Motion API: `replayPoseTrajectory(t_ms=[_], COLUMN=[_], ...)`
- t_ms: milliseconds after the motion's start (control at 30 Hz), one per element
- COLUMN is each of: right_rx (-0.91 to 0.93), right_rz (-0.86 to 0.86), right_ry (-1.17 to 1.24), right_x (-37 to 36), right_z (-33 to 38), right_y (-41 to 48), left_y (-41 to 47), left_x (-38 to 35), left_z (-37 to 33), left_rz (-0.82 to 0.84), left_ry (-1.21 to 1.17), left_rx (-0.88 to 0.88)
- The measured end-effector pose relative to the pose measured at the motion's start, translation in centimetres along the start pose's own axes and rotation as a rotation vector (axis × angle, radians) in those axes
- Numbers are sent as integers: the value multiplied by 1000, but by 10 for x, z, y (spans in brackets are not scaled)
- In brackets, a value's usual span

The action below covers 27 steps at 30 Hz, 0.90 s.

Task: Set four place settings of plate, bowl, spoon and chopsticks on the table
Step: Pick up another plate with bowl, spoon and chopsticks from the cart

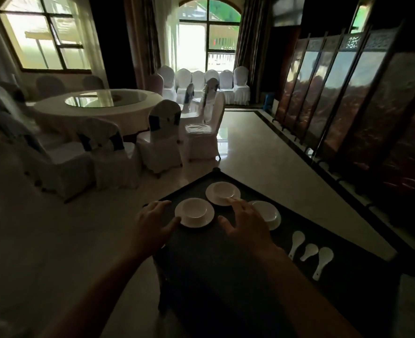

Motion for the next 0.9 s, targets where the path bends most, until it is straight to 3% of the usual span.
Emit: replayPoseTrajectory(t_ms=[333, 667, 900], right_rx=[-446, -1002, -1213], right_rz=[152, 313, 363], right_ry=[105, 212, 231], right_x=[-105, -212, -266], right_z=[-46, -60, -66], right_y=[29, 69, 81], left_y=[87, 168, 193], left_x=[-121, -228, -287], left_z=[79, 162, 173], left_rz=[254, 559, 708], left_ry=[28, -101, -171], left_rx=[70, 311, 404])
Point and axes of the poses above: each hand's wrist, its own y-axis towards the middle knuckle, its own x-axis out of the back of the hand, z = x × y, the point moved 2 cm from there along y, towards the middle knuckle, and after that the axes turned 15 degrees about -z, right-handed, at the moved point
